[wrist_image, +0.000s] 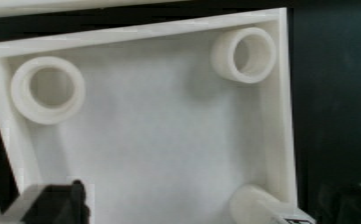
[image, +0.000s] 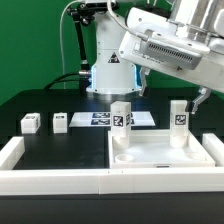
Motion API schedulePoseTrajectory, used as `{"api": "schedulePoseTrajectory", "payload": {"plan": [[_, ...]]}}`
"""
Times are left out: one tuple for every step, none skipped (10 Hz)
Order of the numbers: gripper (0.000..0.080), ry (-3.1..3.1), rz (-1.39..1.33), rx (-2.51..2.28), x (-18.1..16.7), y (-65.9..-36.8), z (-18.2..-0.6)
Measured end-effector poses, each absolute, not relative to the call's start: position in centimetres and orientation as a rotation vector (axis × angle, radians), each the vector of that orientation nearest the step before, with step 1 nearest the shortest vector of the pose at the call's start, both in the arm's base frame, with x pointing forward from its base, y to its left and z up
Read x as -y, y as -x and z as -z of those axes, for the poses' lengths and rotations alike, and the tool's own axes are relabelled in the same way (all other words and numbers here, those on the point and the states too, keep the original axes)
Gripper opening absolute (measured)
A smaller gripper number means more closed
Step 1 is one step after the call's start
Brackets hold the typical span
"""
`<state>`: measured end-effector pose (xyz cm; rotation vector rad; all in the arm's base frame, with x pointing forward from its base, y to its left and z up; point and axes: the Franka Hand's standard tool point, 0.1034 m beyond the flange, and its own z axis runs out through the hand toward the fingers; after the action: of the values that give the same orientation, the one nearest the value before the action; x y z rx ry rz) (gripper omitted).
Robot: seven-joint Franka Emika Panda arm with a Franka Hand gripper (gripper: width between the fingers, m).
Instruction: Assemble square table
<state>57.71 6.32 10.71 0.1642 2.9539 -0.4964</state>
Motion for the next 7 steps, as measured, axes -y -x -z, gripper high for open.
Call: {"api": "schedulePoseTrajectory", "payload": {"plan": [[0.0649, -0.223, 0.490, -2.946, -6.3, -57.7, -10.7], [0.0649, -0.382, 0.475, -2.915, -6.3, -57.7, -10.7], [0.0649, -0.422, 0.471, -2.905, -6.3, -57.7, -10.7], [0.0649, -0.570, 0.449, -2.867, -6.2, -57.7, -10.6], [0.0649, -0.808, 0.386, -2.786, -5.1, -57.5, -10.3], [0.0649, -1.024, 0.345, -2.694, -4.0, -57.1, -10.3], [0.0649, -1.107, 0.329, -2.652, -3.4, -56.9, -10.4]]}}
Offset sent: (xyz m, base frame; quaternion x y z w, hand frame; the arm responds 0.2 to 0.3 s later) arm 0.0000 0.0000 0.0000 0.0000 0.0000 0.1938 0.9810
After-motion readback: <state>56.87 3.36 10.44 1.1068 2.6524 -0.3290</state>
